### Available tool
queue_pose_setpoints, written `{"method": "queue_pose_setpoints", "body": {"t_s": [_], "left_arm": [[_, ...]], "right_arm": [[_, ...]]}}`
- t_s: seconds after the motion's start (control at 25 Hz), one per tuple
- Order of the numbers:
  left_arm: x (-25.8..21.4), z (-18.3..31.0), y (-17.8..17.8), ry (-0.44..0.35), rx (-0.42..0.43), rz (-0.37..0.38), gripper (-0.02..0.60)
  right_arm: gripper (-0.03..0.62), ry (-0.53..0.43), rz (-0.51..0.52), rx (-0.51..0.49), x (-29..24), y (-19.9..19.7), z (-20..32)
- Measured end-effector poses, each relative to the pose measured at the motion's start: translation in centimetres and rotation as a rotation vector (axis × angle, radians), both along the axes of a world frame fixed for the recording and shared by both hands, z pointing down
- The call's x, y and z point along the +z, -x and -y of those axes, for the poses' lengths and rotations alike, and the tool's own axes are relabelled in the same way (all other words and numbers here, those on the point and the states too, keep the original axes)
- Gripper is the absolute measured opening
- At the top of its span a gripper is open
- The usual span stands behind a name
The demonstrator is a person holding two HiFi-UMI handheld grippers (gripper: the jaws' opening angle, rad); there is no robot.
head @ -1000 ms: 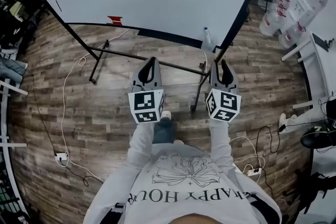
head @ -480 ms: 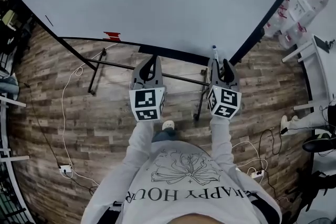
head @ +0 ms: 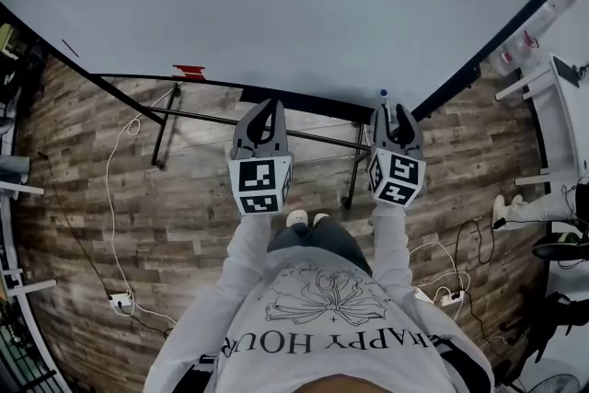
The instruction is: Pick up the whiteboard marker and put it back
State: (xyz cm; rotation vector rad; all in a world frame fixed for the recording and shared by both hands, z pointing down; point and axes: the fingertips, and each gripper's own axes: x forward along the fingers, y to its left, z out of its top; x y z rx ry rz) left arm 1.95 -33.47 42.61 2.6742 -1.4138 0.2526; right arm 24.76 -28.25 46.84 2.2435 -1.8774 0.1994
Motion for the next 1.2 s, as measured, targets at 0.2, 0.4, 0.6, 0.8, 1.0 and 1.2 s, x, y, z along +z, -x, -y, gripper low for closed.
{"method": "queue_pose_setpoints", "body": {"t_s": [0.2, 0.4, 0.6, 0.8, 1.0, 1.2], "left_arm": [[1.3, 1.1, -0.5, 0.035, -0.022, 0.006, 0.006], [2.2, 2.1, -0.8, 0.062, -0.041, 0.025, 0.006], [2.9, 2.4, -1.0, 0.081, -0.059, 0.03, 0.006], [3.4, 2.4, -1.0, 0.095, -0.072, 0.03, 0.006], [3.6, 2.7, -1.2, 0.099, -0.08, 0.028, 0.006], [3.7, 2.6, -1.2, 0.103, -0.084, 0.028, 0.006]], "right_arm": [[0.121, 0.046, -0.011, -0.01, 1.6, -1.0, 1.6], [0.126, 0.105, -0.026, -0.024, 3.7, -1.5, 3.2], [0.132, 0.168, -0.043, -0.016, 5.6, -2.4, 3.9], [0.129, 0.209, -0.06, -0.007, 6.5, -2.9, 4.4], [0.092, 0.242, -0.086, 0.005, 6.8, -3.2, 4.5], [0.08, 0.312, -0.102, 0.0, 7.3, -3.0, 4.7]]}}
